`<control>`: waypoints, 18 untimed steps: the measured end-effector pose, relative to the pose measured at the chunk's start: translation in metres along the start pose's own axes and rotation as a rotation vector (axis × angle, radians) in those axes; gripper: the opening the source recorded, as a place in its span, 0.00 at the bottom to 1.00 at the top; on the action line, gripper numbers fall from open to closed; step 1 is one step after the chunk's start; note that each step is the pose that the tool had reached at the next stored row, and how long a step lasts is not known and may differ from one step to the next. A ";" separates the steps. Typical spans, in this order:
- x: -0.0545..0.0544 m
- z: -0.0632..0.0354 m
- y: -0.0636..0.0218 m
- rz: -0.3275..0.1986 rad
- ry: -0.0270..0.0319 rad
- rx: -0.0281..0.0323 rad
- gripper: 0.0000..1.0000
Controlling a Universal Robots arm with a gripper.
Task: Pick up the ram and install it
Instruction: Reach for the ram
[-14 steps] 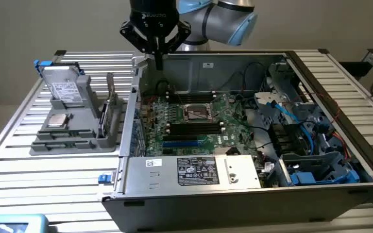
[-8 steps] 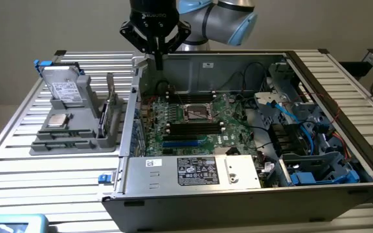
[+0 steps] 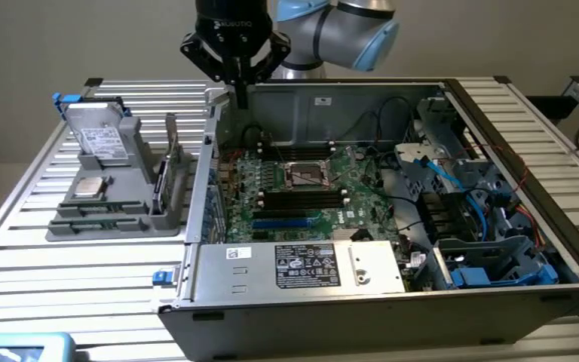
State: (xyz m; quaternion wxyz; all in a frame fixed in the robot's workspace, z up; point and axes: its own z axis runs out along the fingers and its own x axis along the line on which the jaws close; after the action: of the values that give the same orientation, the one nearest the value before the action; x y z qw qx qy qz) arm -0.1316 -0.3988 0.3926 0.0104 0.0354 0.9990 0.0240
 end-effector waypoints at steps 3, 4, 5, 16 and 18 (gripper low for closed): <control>0.014 -0.0002 -0.0012 0.000 0.0000 0.0000 0.11; 0.018 -0.0003 -0.0016 0.000 0.0000 0.0000 0.11; 0.023 -0.0004 -0.0021 0.000 0.0000 -0.0001 0.11; 0.072 0.0006 -0.0098 0.000 0.0000 0.0000 0.11; 0.081 0.0028 -0.0115 0.000 0.0000 0.0000 0.11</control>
State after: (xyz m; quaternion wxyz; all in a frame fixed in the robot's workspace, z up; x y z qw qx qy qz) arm -0.2134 -0.4044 0.3877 0.0103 0.0354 0.9990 0.0240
